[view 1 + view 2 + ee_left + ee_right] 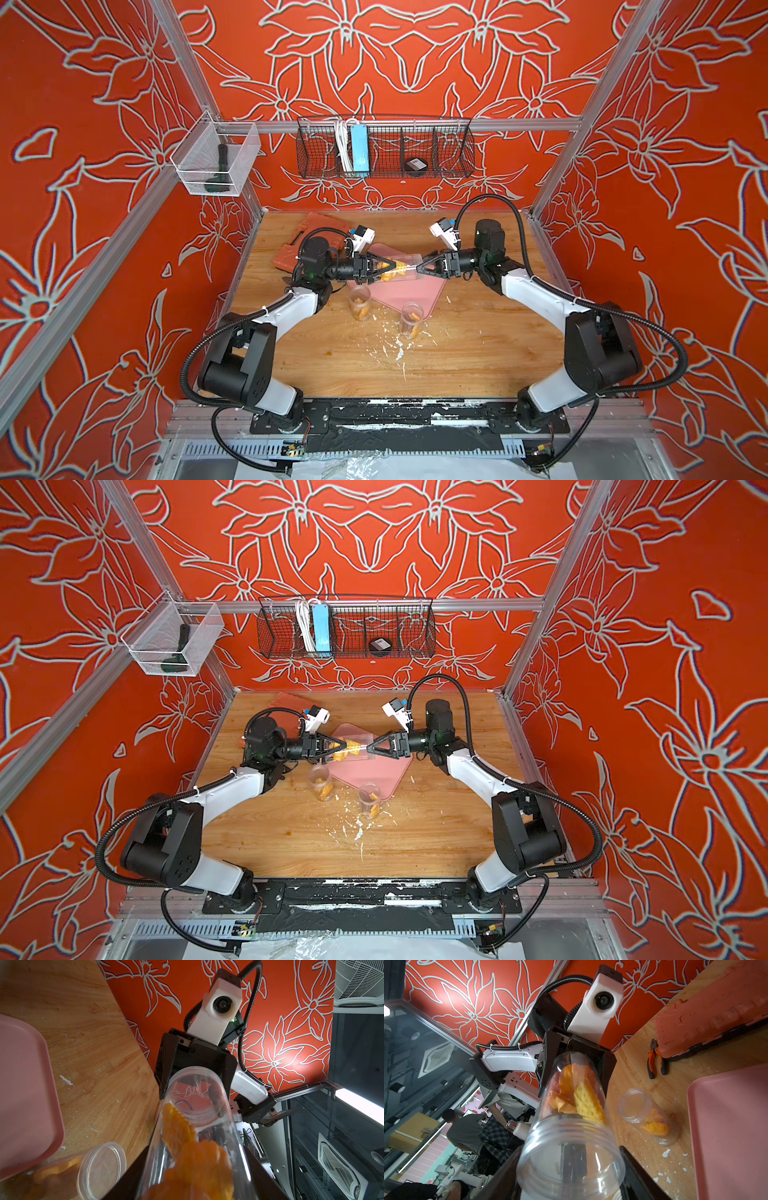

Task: Pour the cookies out of the jar
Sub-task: Unscrew the lid from the jar.

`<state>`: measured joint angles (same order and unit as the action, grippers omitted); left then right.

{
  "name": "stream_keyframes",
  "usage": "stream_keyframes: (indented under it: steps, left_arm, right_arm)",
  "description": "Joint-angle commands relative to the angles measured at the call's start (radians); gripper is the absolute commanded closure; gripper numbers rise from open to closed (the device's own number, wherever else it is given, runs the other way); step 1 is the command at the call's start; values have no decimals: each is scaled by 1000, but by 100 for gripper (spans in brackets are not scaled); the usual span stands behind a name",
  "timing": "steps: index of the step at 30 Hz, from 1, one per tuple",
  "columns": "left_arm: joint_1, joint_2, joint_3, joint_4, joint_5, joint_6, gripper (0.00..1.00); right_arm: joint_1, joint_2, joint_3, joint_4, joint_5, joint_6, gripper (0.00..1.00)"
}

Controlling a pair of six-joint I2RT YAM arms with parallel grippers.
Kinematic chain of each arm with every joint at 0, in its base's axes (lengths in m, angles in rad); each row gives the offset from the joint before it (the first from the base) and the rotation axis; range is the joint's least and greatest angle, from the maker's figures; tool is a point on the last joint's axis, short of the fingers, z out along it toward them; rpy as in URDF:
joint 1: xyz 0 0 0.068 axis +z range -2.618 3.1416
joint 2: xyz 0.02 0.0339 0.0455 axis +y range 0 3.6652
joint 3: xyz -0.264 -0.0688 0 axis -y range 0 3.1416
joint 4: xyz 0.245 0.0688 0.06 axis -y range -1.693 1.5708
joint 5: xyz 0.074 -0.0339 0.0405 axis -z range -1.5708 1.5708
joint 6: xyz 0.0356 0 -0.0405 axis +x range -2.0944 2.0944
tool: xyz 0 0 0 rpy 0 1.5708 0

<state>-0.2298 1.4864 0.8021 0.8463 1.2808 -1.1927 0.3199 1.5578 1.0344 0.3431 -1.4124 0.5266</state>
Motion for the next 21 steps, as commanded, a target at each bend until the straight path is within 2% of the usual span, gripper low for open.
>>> stream_keyframes:
  steps: [1, 5, 8, 13, 18, 21]
  left_arm:
    - [12, -3, 19, 29, 23, -90, 55]
    - [12, -3, 19, 32, 23, -93, 55]
    - [12, -3, 19, 29, 25, -90, 55]
    - [15, 1, 18, 23, 25, -84, 55]
    - [16, 10, 20, 25, 25, -85, 55]
    - [15, 14, 20, 25, 23, -84, 55]
  right_arm:
    - [-22, 6, 33, 1, 26, -240, 71]
    - [-24, 24, 39, 40, 11, -306, 77]
    - [-28, 28, 53, 6, 3, -417, 84]
    - [-46, 19, 84, -158, 20, -626, 88]
    - [-61, -9, 40, -170, 51, -792, 90]
    - [-60, -19, 13, -123, 72, -831, 90]
